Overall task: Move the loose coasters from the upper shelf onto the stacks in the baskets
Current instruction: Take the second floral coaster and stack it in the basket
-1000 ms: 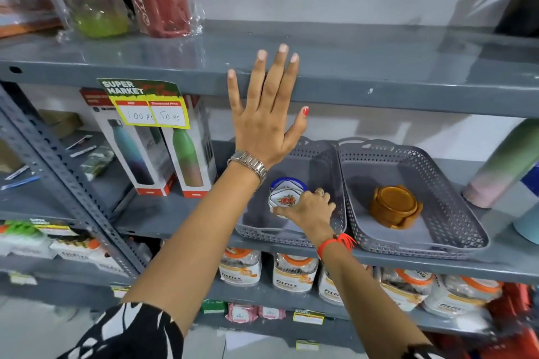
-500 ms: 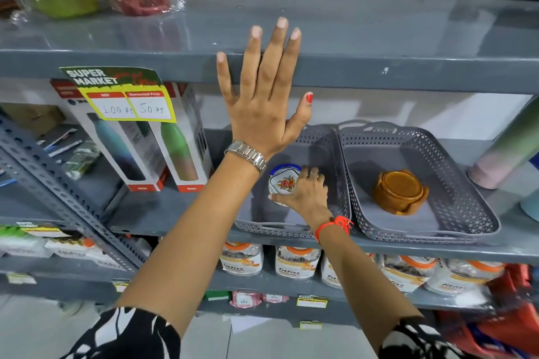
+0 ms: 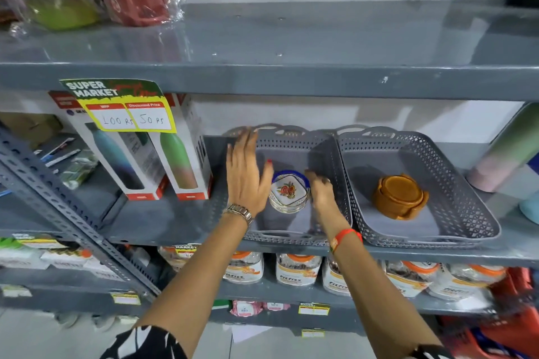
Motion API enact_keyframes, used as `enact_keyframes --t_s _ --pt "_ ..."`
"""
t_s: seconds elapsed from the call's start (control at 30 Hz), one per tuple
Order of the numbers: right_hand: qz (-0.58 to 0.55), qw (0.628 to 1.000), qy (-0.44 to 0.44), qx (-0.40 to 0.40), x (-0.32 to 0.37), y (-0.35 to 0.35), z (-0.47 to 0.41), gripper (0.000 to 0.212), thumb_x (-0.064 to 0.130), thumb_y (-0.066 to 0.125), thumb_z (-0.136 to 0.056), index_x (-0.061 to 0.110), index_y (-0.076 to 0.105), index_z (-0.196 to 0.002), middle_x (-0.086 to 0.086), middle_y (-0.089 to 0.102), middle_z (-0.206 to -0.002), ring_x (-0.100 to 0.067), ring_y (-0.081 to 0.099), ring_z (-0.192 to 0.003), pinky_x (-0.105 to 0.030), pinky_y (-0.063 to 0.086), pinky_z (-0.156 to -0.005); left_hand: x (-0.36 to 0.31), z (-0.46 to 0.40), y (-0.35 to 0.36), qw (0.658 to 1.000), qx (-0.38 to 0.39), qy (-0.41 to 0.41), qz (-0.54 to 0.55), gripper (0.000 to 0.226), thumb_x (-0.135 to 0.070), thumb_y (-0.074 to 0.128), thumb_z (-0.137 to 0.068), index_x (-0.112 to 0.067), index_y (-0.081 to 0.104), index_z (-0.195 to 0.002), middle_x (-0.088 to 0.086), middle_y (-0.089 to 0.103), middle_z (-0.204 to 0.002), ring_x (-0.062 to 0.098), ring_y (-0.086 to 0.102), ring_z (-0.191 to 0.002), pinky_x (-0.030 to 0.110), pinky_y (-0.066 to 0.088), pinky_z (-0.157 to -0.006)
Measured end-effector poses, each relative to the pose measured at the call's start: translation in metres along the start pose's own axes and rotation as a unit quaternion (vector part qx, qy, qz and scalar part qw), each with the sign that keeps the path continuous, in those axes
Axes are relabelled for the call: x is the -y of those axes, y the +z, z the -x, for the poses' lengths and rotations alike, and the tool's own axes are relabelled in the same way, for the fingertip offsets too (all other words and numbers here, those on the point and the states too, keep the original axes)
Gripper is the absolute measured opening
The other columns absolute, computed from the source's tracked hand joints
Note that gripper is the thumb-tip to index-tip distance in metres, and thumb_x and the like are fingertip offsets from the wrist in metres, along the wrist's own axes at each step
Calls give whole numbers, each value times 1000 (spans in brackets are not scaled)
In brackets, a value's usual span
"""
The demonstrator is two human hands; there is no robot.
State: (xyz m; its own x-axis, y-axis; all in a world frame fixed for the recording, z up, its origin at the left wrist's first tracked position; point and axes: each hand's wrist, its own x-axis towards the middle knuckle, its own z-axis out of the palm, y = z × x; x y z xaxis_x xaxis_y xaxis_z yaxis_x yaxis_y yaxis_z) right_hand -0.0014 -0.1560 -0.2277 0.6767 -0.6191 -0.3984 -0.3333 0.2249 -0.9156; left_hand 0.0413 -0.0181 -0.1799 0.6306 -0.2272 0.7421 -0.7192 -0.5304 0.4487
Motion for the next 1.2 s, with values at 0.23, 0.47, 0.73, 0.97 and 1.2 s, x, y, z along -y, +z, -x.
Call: enact_keyframes --t_s 0.23,0.47,0.73,0.97,1.2 --pt "182 976 -40 115 -2 -11 1 78 13 90 -58 4 46 -122 -8 57 -123 -23 54 -119 -34 44 -104 22 -16 37 723 227 -537 370 87 -70 17 -86 -6 28 -145 10 35 -146 22 29 -136 39 16 -113" --pt "279 947 -97 128 -4 -12 -4 62 7 87 -61 6 62 -118 -4 66 -112 -15 57 -113 -19 41 -93 32 -6 58 625 251 -598 434 100 -78 5 -80 -4 33 -141 21 44 -138 35 45 -125 48 32 -108" --pt "258 954 -106 113 -2 -14 -8 83 6 92 -48 9 59 -124 -8 65 -123 -22 58 -118 -28 44 -103 27 -1 52 654 274 -594 381 95 -70 -6 -85 -6 35 -141 15 42 -141 28 37 -132 38 22 -113" --pt "278 942 -81 169 7 -17 -6 88 -8 84 -56 5 46 -135 -12 55 -135 -27 49 -127 -41 38 -111 29 12 52 662 260 -596 373 92 -69 -5 -86 -8 35 -142 13 37 -145 26 30 -137 43 11 -117" --pt "228 956 -80 169 13 -21 8 103 -5 79 -67 7 17 -149 -15 37 -148 -29 35 -138 -34 32 -113 4 0 48 696 191 -594 355 76 -61 11 -94 -7 32 -142 14 36 -145 30 36 -131 42 24 -113"
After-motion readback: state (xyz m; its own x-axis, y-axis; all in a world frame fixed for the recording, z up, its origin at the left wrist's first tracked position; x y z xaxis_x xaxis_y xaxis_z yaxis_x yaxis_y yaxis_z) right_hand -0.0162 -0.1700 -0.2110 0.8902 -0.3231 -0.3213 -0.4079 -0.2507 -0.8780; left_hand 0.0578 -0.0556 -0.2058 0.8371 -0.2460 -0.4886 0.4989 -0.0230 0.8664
